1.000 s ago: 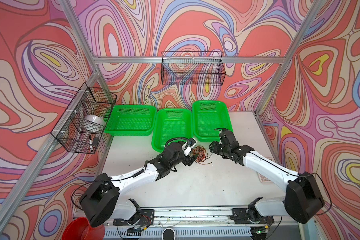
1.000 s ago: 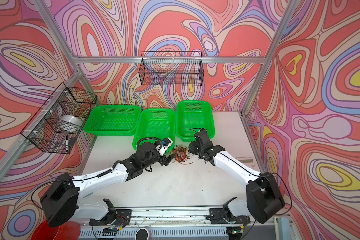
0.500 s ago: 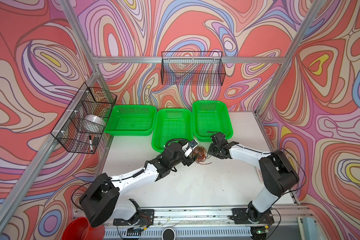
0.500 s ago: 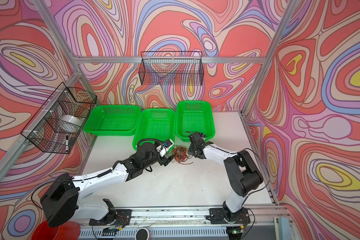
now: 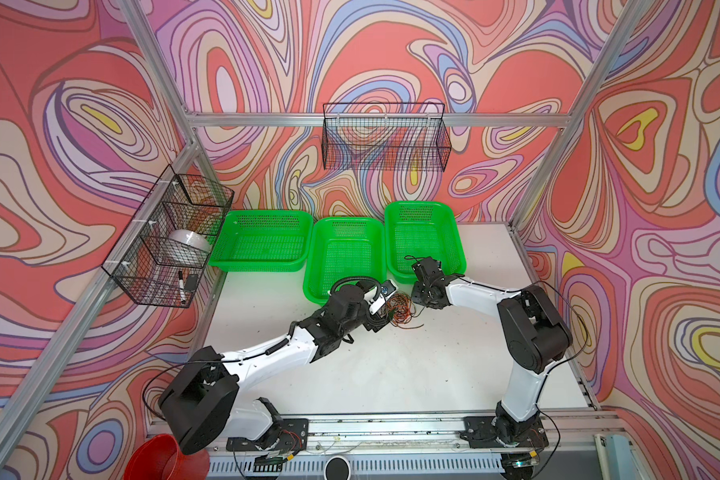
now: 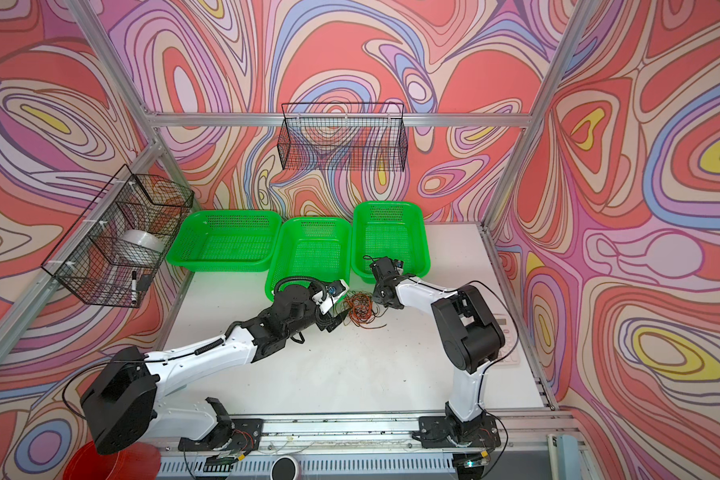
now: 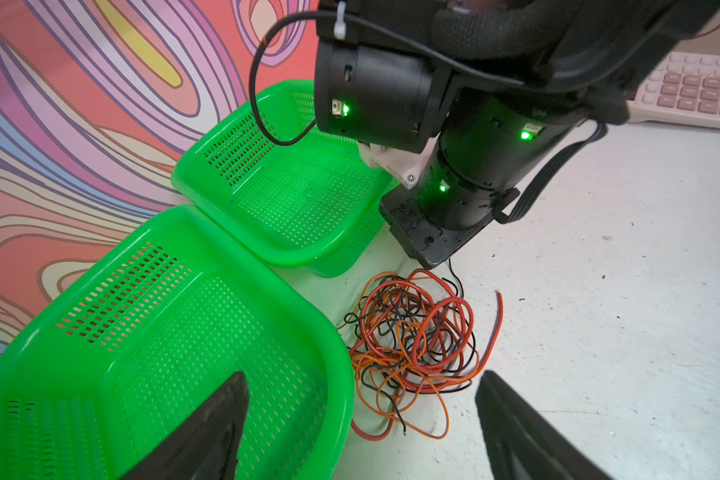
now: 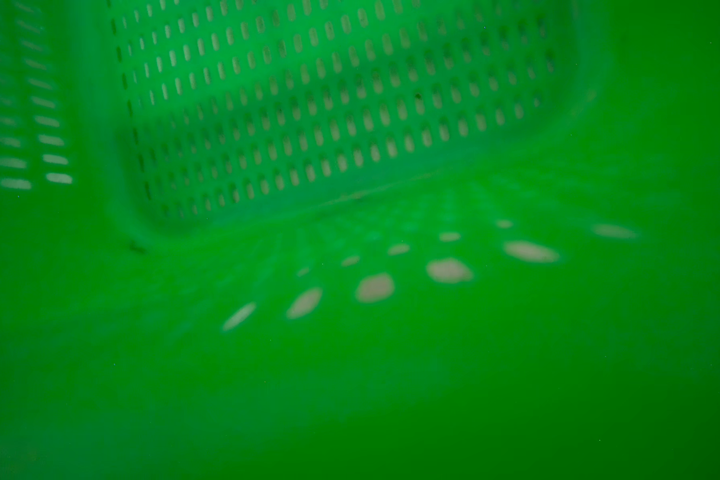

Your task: Untangle the cables

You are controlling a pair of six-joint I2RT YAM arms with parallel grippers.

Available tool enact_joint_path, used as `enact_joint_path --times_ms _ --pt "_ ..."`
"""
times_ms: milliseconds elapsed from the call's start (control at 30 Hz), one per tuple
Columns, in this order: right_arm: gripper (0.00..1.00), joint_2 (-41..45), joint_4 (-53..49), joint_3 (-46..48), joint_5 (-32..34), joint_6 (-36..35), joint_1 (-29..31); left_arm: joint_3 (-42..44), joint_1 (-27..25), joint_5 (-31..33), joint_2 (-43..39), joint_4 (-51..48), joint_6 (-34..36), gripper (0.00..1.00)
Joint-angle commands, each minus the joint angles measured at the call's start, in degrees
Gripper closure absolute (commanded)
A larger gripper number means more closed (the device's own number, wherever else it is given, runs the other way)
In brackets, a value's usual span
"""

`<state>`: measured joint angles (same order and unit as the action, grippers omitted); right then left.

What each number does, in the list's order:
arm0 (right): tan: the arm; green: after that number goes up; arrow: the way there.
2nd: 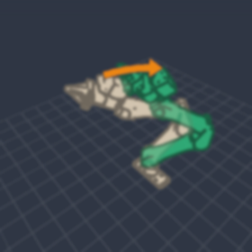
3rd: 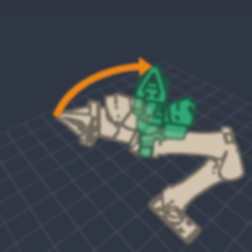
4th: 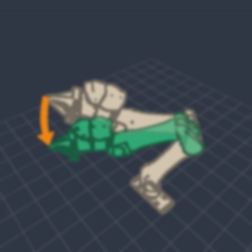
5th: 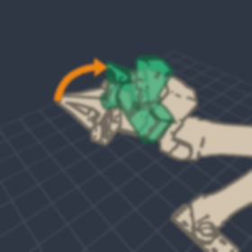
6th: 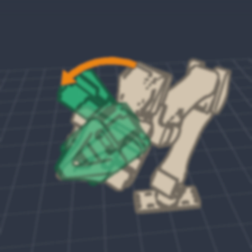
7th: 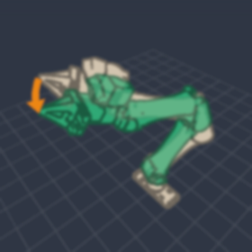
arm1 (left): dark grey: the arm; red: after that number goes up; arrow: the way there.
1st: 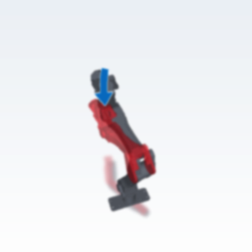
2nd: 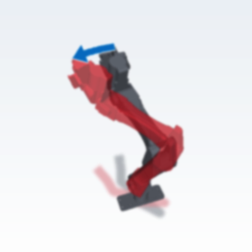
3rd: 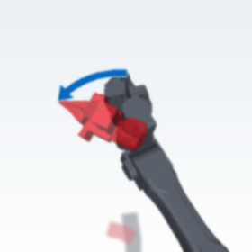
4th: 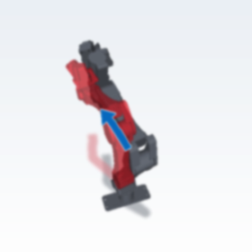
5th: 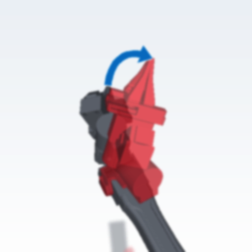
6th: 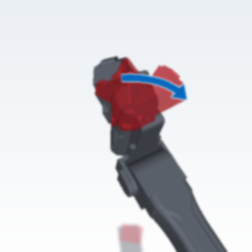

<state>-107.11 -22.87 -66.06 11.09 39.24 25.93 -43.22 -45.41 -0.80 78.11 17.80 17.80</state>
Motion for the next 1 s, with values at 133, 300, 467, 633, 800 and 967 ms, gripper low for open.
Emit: enact_joint_path --times_ms 133,300,467,633,800,967 --pt "0.90 -0.26 -1.39 0.55 1.65 -1.43 -0.16 -0.81 -0.25 0.28 -1.03 0.84 0.34 0.12" --pt "1.00 2.34 -0.42 2.49 1.96 -1.12 -0.12 -0.96 -0.24 -0.30 -1.37 1.01 -0.39 0.12" --pt "1.00 13.73 1.46 5.45 3.91 -1.82 -0.19 -1.81 -0.57 -2.43 -1.65 0.92 -2.03 0.12" --pt "1.00 25.70 3.87 6.43 3.79 -4.36 0.03 -3.74 -1.91 -3.80 -0.45 3.69 -4.96 0.12" --pt "1.00 34.64 9.83 7.21 -0.32 -7.94 0.12 -7.44 -2.22 -6.81 2.23 8.95 -10.47 0.11" --pt "1.00 38.20 11.10 3.55 -6.67 -11.82 0.31 -11.88 -2.88 -8.09 6.22 12.99 -13.68 0.10"
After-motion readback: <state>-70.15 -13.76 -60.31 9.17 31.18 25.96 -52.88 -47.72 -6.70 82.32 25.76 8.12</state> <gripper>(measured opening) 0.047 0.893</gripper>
